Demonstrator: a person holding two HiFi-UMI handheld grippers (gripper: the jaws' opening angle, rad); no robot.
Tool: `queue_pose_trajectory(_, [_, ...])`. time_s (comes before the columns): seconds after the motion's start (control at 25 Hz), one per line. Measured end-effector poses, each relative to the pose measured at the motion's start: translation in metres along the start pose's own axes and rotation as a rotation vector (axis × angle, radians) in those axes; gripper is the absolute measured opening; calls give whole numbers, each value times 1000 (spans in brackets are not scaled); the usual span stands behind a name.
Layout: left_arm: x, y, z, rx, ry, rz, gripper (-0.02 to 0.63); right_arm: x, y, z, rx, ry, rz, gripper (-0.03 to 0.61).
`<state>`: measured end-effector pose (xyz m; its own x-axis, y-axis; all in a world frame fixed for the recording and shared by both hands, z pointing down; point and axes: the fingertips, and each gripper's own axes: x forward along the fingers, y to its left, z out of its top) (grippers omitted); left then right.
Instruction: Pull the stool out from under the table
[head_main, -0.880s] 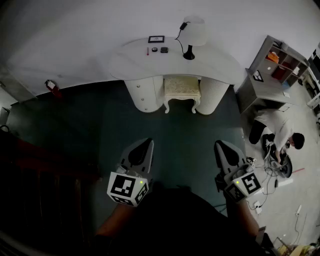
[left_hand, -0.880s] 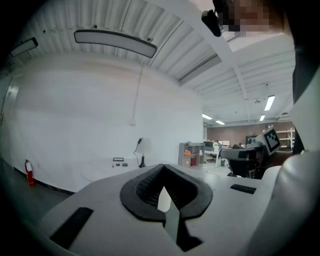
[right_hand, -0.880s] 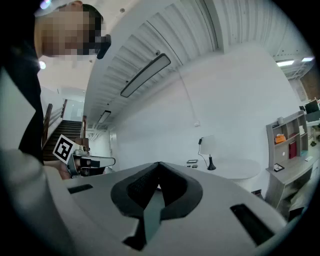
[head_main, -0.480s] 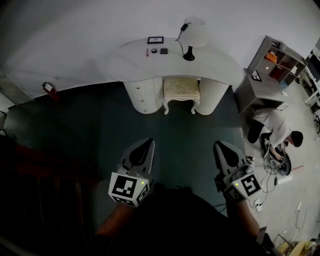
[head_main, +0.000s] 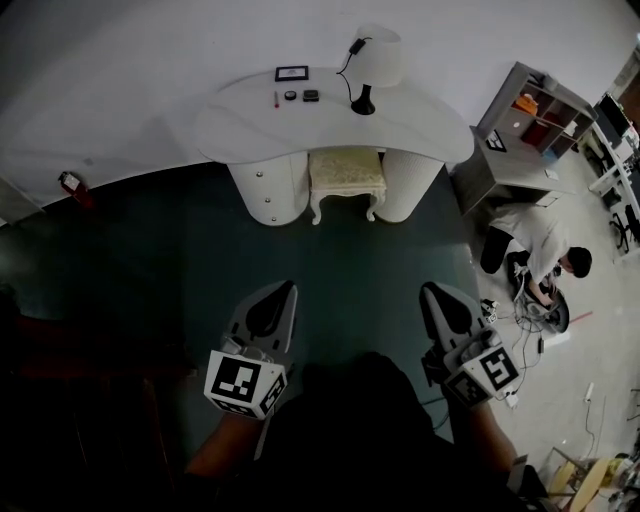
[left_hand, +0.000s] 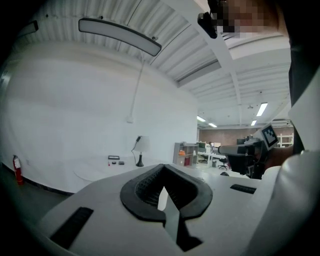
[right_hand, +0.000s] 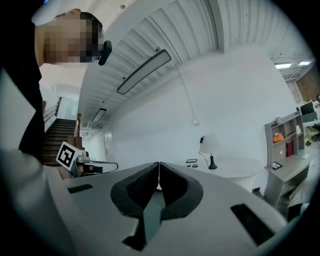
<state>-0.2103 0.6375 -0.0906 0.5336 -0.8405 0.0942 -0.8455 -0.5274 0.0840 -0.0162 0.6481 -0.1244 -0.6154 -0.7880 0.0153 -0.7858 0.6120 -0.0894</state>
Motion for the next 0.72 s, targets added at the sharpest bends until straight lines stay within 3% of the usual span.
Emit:
queue_pose_trajectory(0.32, [57,23,-6,-33,19,19,11,36,-54,-11,54,10,8,17])
queue_pose_trajectory(0.72, [189,19,23,-27,15,62,11,90,-183,6,57,7,72,17])
